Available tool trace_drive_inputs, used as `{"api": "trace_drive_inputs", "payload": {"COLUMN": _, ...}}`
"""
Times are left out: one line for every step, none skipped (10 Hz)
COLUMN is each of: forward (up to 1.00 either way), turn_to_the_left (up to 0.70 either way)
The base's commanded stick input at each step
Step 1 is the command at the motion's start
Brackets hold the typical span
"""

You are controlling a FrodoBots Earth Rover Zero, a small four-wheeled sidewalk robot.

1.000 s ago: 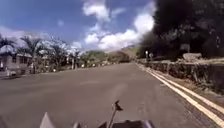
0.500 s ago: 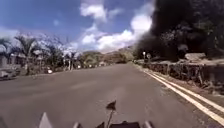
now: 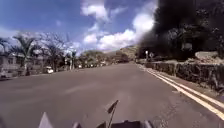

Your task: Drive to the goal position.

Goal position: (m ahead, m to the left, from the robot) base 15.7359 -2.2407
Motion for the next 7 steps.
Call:
{"api": "trace_drive_inputs", "payload": {"forward": 0.70, "turn_to_the_left": -0.35}}
{"api": "trace_drive_inputs", "payload": {"forward": 0.70, "turn_to_the_left": -0.35}}
{"api": "trace_drive_inputs", "payload": {"forward": 0.70, "turn_to_the_left": -0.35}}
{"api": "trace_drive_inputs", "payload": {"forward": 0.70, "turn_to_the_left": -0.35}}
{"api": "trace_drive_inputs", "payload": {"forward": 0.70, "turn_to_the_left": -0.35}}
{"api": "trace_drive_inputs", "payload": {"forward": 0.70, "turn_to_the_left": -0.35}}
{"api": "trace_drive_inputs", "payload": {"forward": 0.70, "turn_to_the_left": -0.35}}
